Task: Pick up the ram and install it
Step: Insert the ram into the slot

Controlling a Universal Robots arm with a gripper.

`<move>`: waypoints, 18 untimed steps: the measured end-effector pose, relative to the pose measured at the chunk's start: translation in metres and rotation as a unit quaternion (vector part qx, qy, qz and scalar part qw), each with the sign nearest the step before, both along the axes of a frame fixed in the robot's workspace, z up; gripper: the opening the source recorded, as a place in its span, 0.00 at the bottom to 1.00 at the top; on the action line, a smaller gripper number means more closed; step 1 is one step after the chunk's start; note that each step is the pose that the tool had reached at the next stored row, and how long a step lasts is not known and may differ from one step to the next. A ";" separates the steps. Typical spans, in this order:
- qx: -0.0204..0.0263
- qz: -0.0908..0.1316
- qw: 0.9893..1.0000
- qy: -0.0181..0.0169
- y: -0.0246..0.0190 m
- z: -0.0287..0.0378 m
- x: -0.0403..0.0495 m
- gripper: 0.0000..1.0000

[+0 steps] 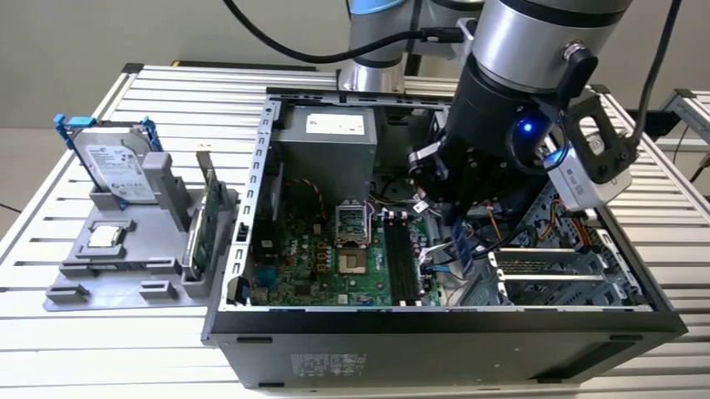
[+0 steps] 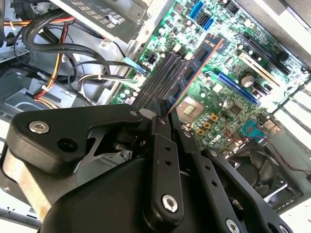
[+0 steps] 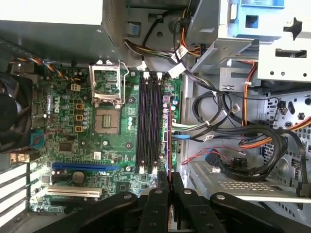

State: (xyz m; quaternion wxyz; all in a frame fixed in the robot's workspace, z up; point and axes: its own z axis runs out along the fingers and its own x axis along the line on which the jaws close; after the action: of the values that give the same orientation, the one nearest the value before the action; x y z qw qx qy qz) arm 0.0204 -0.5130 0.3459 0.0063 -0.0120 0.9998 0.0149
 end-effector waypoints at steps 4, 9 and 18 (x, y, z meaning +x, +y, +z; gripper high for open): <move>0.000 -0.001 1.000 0.000 0.0008 -0.0028 -0.0001 0.00; 0.000 -0.002 1.000 0.000 0.0018 -0.0055 -0.0001 0.00; 0.000 -0.004 1.000 0.000 0.0056 -0.0102 -0.0001 0.00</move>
State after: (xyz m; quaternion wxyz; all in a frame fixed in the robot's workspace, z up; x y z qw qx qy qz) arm 0.0203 -0.5074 0.3357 0.0064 -0.0081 0.9998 0.0150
